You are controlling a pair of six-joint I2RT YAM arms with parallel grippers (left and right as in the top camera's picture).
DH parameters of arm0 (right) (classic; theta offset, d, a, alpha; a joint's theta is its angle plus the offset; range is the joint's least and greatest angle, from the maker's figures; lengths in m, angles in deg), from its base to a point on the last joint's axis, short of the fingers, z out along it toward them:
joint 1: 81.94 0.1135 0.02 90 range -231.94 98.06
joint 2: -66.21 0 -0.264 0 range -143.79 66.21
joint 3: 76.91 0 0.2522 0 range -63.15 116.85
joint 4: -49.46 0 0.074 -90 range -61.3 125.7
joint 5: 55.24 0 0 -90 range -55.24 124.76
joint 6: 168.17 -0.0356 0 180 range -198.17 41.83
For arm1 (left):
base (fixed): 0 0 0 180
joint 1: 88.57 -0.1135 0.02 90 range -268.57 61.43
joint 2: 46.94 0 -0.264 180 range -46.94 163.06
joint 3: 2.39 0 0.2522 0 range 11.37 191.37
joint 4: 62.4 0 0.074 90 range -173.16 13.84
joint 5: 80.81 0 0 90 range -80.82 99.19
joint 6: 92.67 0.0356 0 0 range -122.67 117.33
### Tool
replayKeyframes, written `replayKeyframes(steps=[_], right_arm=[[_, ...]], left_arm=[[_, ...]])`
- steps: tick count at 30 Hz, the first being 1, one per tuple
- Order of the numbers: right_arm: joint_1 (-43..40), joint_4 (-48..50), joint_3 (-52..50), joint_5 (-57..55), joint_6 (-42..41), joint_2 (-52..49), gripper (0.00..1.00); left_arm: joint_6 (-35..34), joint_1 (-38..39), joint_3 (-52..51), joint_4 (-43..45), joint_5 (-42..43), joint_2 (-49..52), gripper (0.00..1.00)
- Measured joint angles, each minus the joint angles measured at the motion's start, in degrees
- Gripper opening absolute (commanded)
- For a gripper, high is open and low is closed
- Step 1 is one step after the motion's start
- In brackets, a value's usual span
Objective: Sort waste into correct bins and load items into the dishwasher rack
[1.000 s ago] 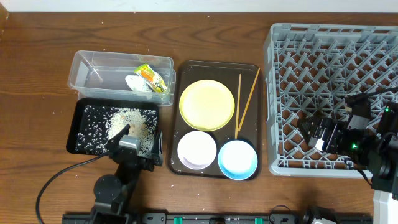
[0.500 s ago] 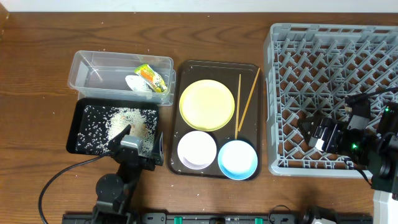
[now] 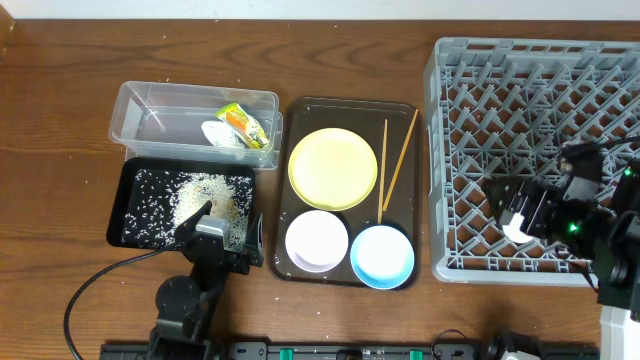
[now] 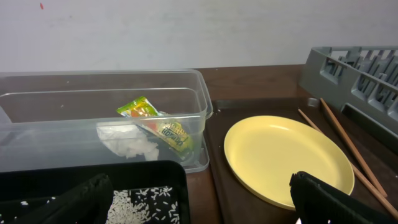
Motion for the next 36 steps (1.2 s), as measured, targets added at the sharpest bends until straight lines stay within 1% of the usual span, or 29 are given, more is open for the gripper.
replayKeyframes(steps=[1, 4, 6, 7, 8, 11, 15, 16, 17, 21, 25, 26, 28, 30, 32, 33, 34, 36], right_arm=[[0.0, 1.25, 0.0, 0.39, -0.44, 0.0, 0.96], [0.42, 3.69, 0.0, 4.02, -1.33, -0.02, 0.96], [2.75, 4.24, 0.0, 6.03, -1.68, -0.02, 0.95], [5.05, 4.24, 0.0, 6.25, -1.79, -0.02, 0.91], [7.3, 4.2, 0.0, 6.29, -1.81, -0.02, 0.9], [17.29, 3.85, 0.0, 3.13, -2.71, -0.15, 0.87], [32.06, 4.15, 0.0, -6.14, -5.75, -1.95, 0.81], [35.54, 4.59, 0.0, -8.66, -6.69, -2.8, 0.81], [39.23, 5.38, 0.0, -11.39, -7.78, -4.07, 0.78], [49.96, 8.96, 0.0, -20.06, -11.34, -10.56, 0.76], [55.08, 12.26, 0.0, -24.15, -12.94, -18.05, 0.75], [55.69, 12.94, 0.0, -24.81, -13.2, -20.17, 0.74], [55.87, 13.84, 0.0, -25.31, -13.27, -23.43, 0.64], [55.84, 14.84, 0.0, -25.59, -12.57, -26.64, 0.57], [55.91, 15.98, 0.0, -24.35, -11.15, -29.92, 0.46], [56.39, 16.44, 0.02, -23.61, -10.23, -31.91, 0.43], [56.74, 16.63, 0.02, -23.06, -9.68, -33.44, 0.43], [57.88, 16.92, 0.02, -22.05, -9.18, -37.0, 0.39]], left_arm=[[0.0, 0.0, 0.0, 0.0, 0.0, 0.0, 0.93], [0.0, 0.0, 0.0, 0.0, 0.0, 0.0, 0.94], [0.0, 0.0, 0.0, 0.0, 0.0, 0.0, 0.93], [0.0, 0.0, 0.0, 0.0, 0.0, 0.0, 0.93], [0.0, 0.0, 0.0, 0.0, 0.0, 0.0, 0.94], [0.0, 0.0, 0.0, 0.0, 0.0, 0.0, 0.94], [0.0, 0.0, 0.0, 0.0, -0.02, 0.0, 0.94], [0.0, 0.0, 0.0, 0.0, 0.0, 0.0, 0.94], [0.0, -0.02, 0.0, 0.0, 0.0, 0.0, 0.94], [0.0, -0.04, 0.0, 0.0, 0.0, 0.0, 0.94], [0.0, -0.04, 0.0, 0.0, 0.0, 0.0, 0.94], [0.0, -0.04, 0.0, 0.0, 0.0, 0.0, 0.94], [0.0, -0.04, 0.0, 0.0, -0.02, 0.0, 0.94], [0.0, -0.04, 0.0, 0.0, 0.0, 0.0, 0.94], [0.0, -0.04, 0.0, 0.0, 0.0, 0.0, 0.94], [0.0, -0.04, 0.0, 0.0, 0.0, 0.0, 0.94], [0.0, -0.04, 0.0, 0.02, 0.0, 0.0, 0.94], [0.0, -0.04, 0.0, 0.02, 0.0, 0.0, 0.94]])
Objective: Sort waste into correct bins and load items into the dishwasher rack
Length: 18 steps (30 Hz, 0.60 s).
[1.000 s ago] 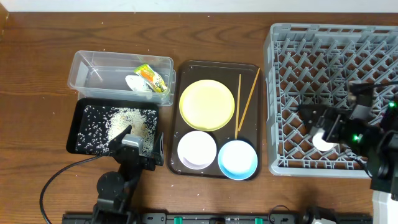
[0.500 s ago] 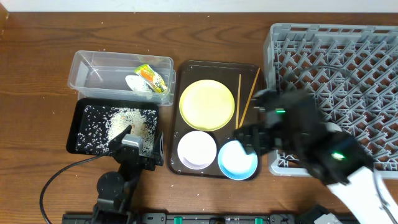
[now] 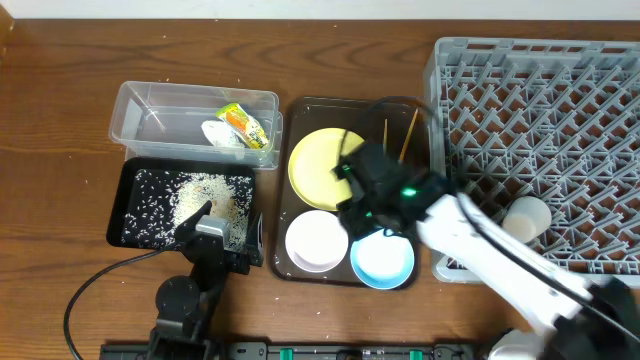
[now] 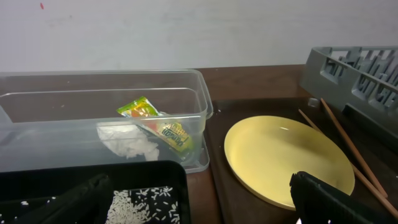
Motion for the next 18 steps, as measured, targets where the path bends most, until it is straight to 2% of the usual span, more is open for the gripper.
replayKeyframes(steps=[5, 9, 11, 18], right_arm=[[2.36, 1.44, 0.0, 1.62, 1.62, -7.32, 0.37], [2.91, 2.75, 0.0, 2.01, 2.69, -11.17, 0.09], [2.93, 3.41, 0.0, 2.23, 2.82, -12.55, 0.01], [2.38, 4.09, 0.0, 0.37, 2.51, -9.05, 0.01]], left_arm=[[0.0, 0.0, 0.0, 0.0, 0.0, 0.0, 0.94], [0.0, 0.0, 0.0, 0.0, 0.0, 0.0, 0.94], [0.0, 0.0, 0.0, 0.0, 0.0, 0.0, 0.94], [0.0, 0.0, 0.0, -0.02, 0.0, 0.0, 0.94]])
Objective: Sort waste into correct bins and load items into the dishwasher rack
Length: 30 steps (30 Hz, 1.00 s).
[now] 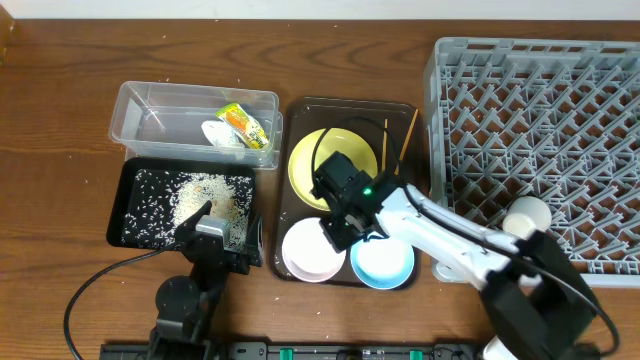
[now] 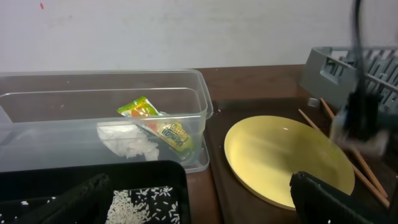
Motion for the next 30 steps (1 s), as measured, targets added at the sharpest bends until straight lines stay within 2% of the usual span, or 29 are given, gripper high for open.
replayKeyframes(steps=[6, 9, 14, 20, 24, 30], right_arm=[[-4.15, -2.54, 0.42, -12.37, -2.93, 16.39, 0.01], [-8.22, -5.27, 1.22, -25.81, -5.64, 25.35, 0.01], [-17.07, -9.77, 1.42, -52.15, -11.06, 32.22, 0.01], [-28.59, -9.92, 1.42, -69.68, -14.1, 31.36, 0.01], [-35.19, -7.69, 1.4, -73.96, -15.21, 27.63, 0.01], [-41.68, 1.9, 1.4, -76.02, -13.4, 17.27, 0.01]], left_arm=[[0.0, 0.0, 0.0, 0.0, -0.02, 0.0, 0.94], [0.0, 0.0, 0.0, 0.0, 0.0, 0.0, 0.94], [0.0, 0.0, 0.0, 0.02, 0.0, 0.0, 0.94], [0.0, 0.0, 0.0, 0.02, 0.0, 0.0, 0.94], [0.0, 0.0, 0.0, 0.0, -0.02, 0.0, 0.94], [0.0, 0.0, 0.0, 0.02, -0.02, 0.0, 0.94]])
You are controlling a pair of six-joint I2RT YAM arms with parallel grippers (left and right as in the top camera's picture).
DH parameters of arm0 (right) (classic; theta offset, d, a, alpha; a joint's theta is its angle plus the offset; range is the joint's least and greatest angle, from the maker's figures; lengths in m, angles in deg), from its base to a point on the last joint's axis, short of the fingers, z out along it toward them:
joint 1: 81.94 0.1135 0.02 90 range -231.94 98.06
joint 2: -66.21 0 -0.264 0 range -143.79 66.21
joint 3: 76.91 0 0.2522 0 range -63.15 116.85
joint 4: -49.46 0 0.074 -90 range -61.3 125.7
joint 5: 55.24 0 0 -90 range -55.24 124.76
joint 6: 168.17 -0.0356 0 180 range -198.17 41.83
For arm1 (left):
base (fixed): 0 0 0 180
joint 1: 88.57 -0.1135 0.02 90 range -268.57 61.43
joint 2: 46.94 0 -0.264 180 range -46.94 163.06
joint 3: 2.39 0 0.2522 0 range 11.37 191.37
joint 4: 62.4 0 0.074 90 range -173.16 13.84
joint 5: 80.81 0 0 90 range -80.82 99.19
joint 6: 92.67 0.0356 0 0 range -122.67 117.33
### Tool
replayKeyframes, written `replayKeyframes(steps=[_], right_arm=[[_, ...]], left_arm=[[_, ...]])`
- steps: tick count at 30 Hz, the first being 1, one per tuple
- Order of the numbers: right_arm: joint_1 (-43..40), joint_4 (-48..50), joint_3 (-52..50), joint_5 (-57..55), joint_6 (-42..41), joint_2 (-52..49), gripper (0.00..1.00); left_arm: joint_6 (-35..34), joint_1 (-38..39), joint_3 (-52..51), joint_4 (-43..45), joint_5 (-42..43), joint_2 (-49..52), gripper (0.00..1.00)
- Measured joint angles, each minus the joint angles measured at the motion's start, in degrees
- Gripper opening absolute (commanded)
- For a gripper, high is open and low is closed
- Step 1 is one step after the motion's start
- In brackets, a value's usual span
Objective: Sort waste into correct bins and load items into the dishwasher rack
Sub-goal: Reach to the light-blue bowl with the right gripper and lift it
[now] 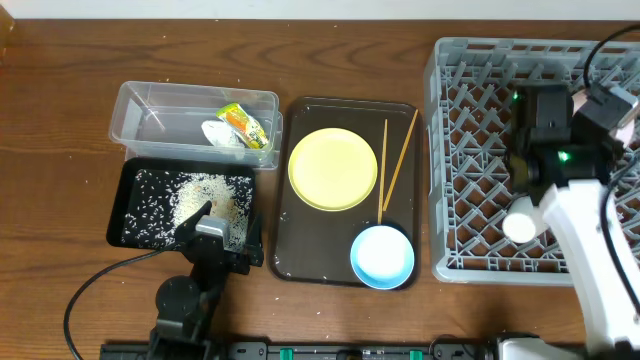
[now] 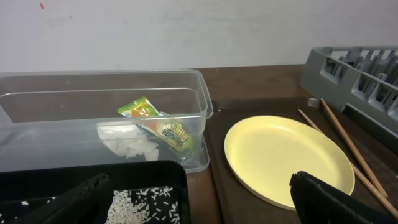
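Note:
On the brown tray point(image 1: 300, 262) lie a yellow plate point(image 1: 332, 168), a pair of chopsticks point(image 1: 393, 165) and a blue bowl point(image 1: 382, 255). No white bowl shows on it. My right gripper point(image 1: 536, 118) hangs over the grey dishwasher rack point(image 1: 480, 60); its jaws and anything in them are hidden under its body. A white cup point(image 1: 519, 224) lies in the rack just below it. My left gripper point(image 2: 199, 208) rests open over the near edge of the black rice tray point(image 2: 143, 186), its fingers point(image 2: 323, 199) wide apart and empty.
A clear bin point(image 1: 190, 122) holding two wrappers point(image 2: 155, 127) stands behind the black tray of rice point(image 1: 180, 200). The rack fills the right side of the table. The left arm's cable point(image 1: 90, 290) loops at the front left.
My right arm has gone from the brown tray, where it was at the white bowl, to above the rack. The white bowl is gone from the tray. The left arm is unchanged.
First my right gripper was low in the rack at a white cup. Then the cup lay in the rack and the arm reached over the tray. Then it was at the white bowl, and now it is over the rack with the bowl off the tray.

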Motion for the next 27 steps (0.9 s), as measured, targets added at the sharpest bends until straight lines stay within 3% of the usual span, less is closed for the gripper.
replayKeyframes(steps=[8, 16, 19, 22, 24, 27], right_arm=[[-0.22, 3.58, 0.0, -0.22, 5.42, -11.52, 0.01], [4.37, 2.29, 0.0, -2.54, 7.8, -15.23, 0.01], [7.15, 0.63, 0.0, -2.49, 8.17, -15.34, 0.16], [9.81, -1.2, 0.0, -1.64, 8.33, -15.34, 0.61], [11.78, -2.93, 0.0, -0.15, 8.72, -15.34, 0.76], [14.05, -4.7, 0.02, 3.69, 8.96, -15.3, 0.8]], left_arm=[[0.0, 0.0, 0.0, 0.0, 0.02, 0.0, 0.94], [0.0, 0.0, 0.0, 0.0, 0.02, 0.0, 0.94], [0.0, 0.0, 0.0, 0.0, 0.02, 0.0, 0.94], [0.0, 0.0, 0.0, 0.0, 0.02, 0.0, 0.94], [0.0, 0.0, 0.0, -0.02, 0.0, 0.0, 0.94], [0.0, 0.0, 0.0, 0.0, 0.02, 0.0, 0.94]])
